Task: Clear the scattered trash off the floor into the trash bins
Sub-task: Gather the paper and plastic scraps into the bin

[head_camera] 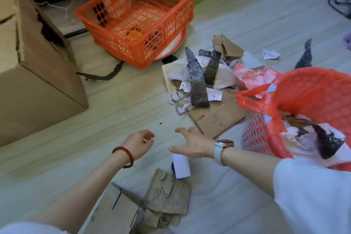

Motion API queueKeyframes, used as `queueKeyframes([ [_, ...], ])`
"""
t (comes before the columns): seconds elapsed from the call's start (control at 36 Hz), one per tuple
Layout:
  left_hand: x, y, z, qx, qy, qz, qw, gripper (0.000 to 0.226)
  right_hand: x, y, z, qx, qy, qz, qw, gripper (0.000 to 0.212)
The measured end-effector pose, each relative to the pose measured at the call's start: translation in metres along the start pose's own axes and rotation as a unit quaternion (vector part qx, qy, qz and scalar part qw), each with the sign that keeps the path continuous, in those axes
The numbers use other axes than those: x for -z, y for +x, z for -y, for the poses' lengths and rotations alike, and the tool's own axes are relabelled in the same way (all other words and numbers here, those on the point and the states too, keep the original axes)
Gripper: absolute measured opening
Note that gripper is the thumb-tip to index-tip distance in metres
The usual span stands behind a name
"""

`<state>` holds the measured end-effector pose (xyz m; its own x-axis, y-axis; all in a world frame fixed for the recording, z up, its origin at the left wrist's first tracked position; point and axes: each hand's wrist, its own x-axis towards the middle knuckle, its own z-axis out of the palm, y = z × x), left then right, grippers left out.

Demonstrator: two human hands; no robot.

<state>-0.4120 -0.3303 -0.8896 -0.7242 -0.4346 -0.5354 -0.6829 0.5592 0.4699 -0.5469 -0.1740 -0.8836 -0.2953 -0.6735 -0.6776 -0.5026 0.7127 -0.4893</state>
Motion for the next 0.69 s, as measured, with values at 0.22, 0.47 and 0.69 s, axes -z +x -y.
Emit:
queueKeyframes([
  [0.22,-0.052,-0.004,0.026,0.034,-0.011,0.027,0.999,0.031,-0.041,0.004,-0.002,-0.064,-0.067,-0.001,0.996,0.055],
  [0.47,-0.025,0.012,-0.007,0.002,-0.157,-0.146,0.977,0.026,0.028,-0.035,0.029,0.036,0.036,-0.234,0.971,0.037],
  [0.69,0.002,0.016,-0.164,-0.152,-0.328,-0.131,0.923,0.02,0.161,-0.127,0.0,0.074,0.124,-0.556,0.818,0.027],
])
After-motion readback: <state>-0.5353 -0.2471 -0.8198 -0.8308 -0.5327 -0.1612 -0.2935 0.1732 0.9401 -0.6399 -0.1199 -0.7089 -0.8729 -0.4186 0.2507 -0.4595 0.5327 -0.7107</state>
